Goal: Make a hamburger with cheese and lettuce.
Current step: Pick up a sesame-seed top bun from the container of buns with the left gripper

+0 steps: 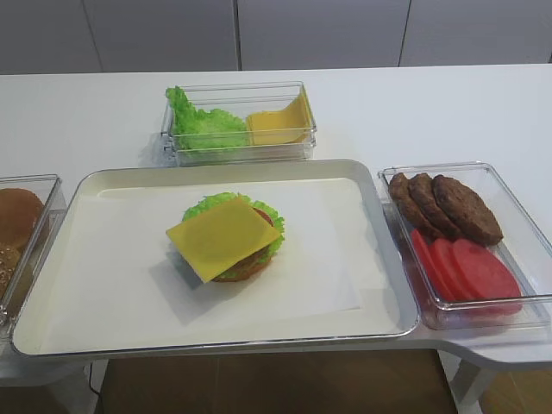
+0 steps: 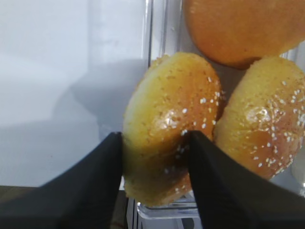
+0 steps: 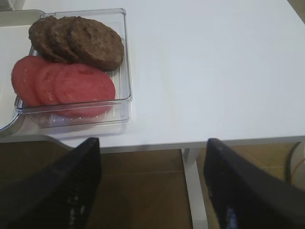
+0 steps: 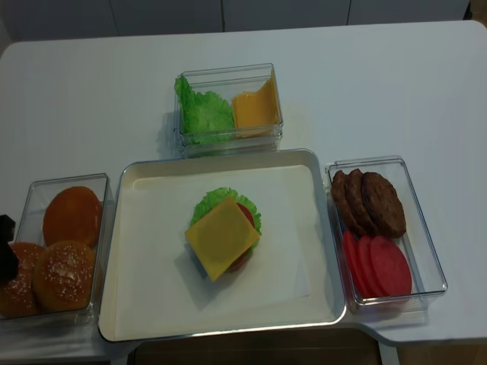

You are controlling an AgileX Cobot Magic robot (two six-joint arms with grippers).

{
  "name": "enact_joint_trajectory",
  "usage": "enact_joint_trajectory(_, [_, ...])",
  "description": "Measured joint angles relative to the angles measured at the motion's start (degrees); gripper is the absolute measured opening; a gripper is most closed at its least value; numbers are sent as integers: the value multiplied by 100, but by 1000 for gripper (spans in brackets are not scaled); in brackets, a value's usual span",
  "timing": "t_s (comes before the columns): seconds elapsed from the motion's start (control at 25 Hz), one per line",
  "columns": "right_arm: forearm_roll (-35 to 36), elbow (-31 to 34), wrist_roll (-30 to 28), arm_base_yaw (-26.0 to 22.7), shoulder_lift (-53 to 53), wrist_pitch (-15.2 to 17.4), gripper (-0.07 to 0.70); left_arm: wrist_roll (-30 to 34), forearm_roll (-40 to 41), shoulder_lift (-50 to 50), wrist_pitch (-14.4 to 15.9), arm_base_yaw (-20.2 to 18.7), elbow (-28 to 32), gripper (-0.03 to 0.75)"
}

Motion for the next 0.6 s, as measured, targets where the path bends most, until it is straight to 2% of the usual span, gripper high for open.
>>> enact_joint_trajectory(0.28, [0, 0, 0, 0, 0, 0, 512, 104, -58, 0, 0, 0, -10, 281])
enact_joint_trajectory(0.6, [0, 0, 0, 0, 0, 0, 511, 104, -91, 0, 11, 0, -10, 268])
